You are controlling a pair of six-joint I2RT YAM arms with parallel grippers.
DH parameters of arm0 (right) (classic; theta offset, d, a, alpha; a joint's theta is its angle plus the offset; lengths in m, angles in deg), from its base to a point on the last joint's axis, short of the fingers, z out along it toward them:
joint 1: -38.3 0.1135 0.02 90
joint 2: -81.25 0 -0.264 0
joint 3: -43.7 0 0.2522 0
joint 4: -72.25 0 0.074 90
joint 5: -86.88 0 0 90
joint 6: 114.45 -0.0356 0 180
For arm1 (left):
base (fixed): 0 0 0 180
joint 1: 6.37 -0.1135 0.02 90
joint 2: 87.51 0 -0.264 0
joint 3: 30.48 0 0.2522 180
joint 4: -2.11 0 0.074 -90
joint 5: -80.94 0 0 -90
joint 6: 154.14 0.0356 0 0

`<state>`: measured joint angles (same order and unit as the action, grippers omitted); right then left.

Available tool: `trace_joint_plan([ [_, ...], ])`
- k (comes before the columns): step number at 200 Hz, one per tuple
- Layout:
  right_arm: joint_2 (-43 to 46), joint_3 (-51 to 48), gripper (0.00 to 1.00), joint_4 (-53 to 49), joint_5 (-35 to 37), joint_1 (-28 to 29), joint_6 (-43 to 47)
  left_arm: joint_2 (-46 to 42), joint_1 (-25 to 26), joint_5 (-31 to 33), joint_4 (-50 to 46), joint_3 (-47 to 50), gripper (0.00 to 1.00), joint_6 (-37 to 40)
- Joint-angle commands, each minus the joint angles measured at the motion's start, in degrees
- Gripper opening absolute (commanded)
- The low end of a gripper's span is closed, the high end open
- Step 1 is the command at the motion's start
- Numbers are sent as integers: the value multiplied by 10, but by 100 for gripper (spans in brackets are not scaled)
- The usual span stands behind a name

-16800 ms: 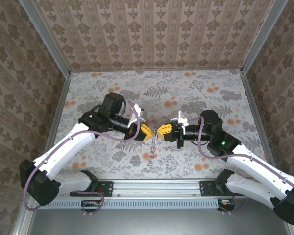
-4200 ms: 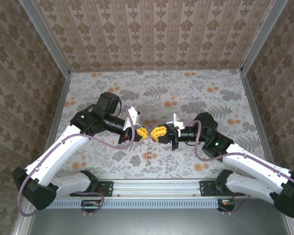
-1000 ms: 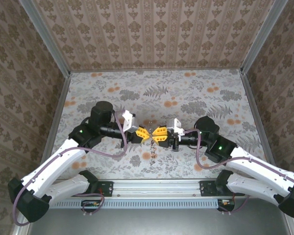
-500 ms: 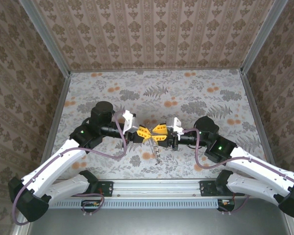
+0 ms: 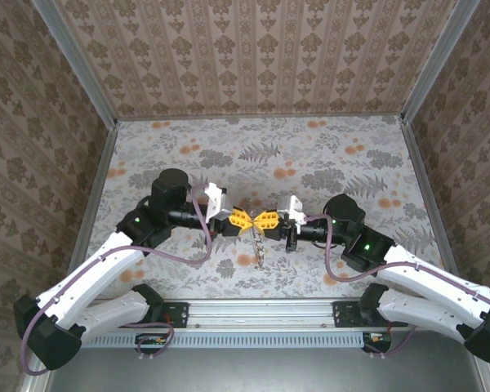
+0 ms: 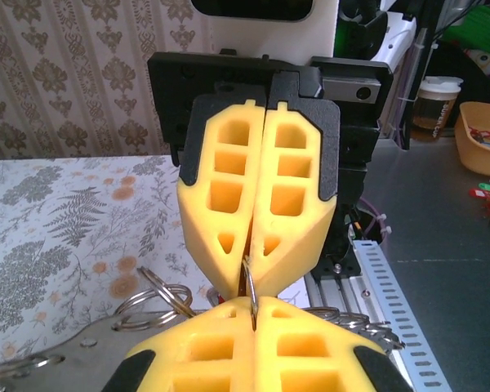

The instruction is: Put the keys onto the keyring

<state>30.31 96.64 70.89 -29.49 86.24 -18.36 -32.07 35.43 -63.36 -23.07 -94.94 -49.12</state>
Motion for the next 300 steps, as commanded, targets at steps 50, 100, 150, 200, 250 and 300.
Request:
trace_joint_plan([
  [50, 20, 25, 0, -101, 86, 19, 73, -8, 75, 215, -244, -116, 28, 92],
  [100, 23, 29, 0, -112, 103, 43, 91, 25, 92, 229, -244, -134, 26, 110],
  [150, 22, 27, 0, -106, 108, 49, 97, 48, 93, 224, -251, -142, 25, 115],
  [200, 17, 30, 0, -105, 106, 50, 99, 53, 96, 223, -249, -140, 22, 113],
  [250, 14, 37, 0, -106, 109, 52, 101, 65, 104, 228, -233, -134, 11, 111],
  [300, 14, 40, 0, -112, 114, 54, 100, 43, 103, 224, -197, -108, 0, 96],
])
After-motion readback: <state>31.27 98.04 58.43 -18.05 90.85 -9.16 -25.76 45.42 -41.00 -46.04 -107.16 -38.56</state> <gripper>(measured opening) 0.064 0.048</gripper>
